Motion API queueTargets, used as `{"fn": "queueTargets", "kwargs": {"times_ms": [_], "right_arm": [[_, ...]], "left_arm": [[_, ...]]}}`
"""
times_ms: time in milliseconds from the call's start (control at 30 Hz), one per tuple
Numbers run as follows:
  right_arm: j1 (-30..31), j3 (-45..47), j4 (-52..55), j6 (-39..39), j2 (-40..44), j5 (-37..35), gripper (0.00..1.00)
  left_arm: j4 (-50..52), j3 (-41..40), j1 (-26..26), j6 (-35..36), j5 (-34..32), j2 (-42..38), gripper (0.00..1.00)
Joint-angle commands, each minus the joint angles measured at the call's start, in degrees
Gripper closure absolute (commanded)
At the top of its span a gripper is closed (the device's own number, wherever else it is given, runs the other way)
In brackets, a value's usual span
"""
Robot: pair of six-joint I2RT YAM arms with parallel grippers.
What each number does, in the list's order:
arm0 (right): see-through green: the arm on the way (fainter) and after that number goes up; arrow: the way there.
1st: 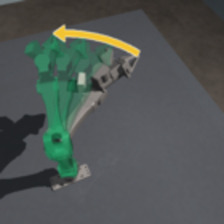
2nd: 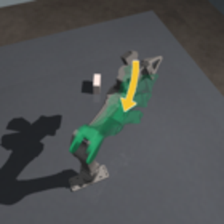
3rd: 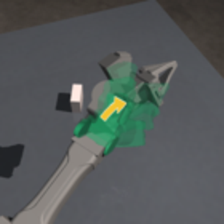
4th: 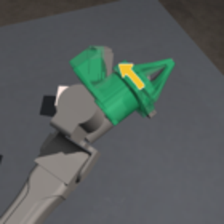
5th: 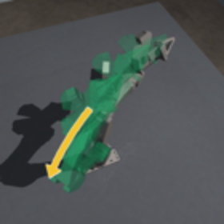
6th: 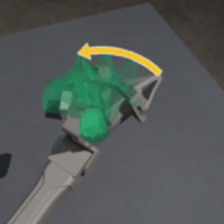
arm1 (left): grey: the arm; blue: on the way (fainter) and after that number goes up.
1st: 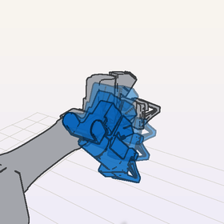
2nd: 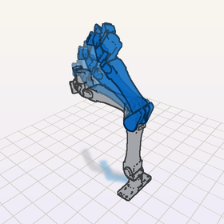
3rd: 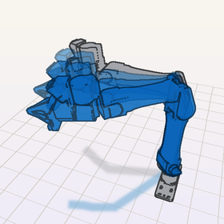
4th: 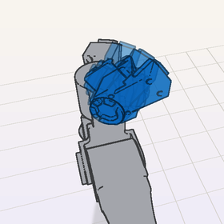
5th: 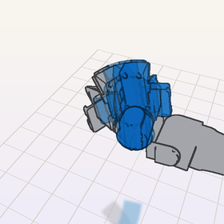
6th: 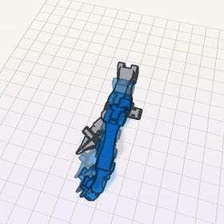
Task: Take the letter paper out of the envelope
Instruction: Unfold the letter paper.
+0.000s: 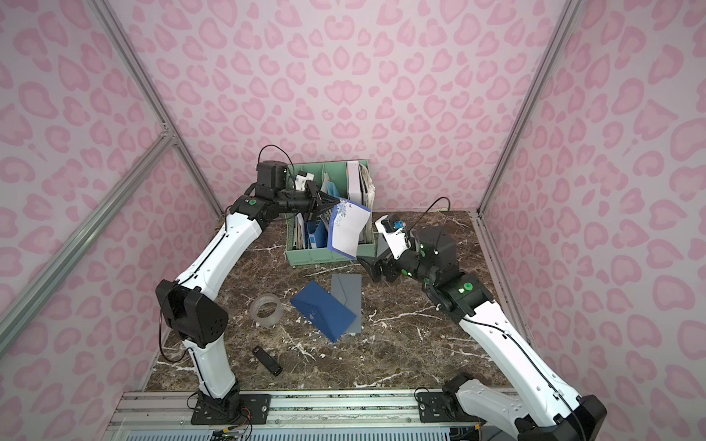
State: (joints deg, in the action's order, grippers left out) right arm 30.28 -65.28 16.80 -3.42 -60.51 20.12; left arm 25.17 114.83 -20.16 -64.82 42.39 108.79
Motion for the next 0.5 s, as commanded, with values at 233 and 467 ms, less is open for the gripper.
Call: {"fn": "queueTargets", "kwargs": {"times_ms": [233,467], "right_arm": [[-22.2,2.7,-13.9,-33.0,-7.0,28.4,0.02],[-22.6,4.2,-24.5,-31.1,-14.8,32.6,0.02]], "left_arm": [[-10.4,0.1,0.2,0.3,2.5,0.5,1.0],[-17.8,-0.5,-0.8,-8.8,6.3,1.8,1.0]]}}
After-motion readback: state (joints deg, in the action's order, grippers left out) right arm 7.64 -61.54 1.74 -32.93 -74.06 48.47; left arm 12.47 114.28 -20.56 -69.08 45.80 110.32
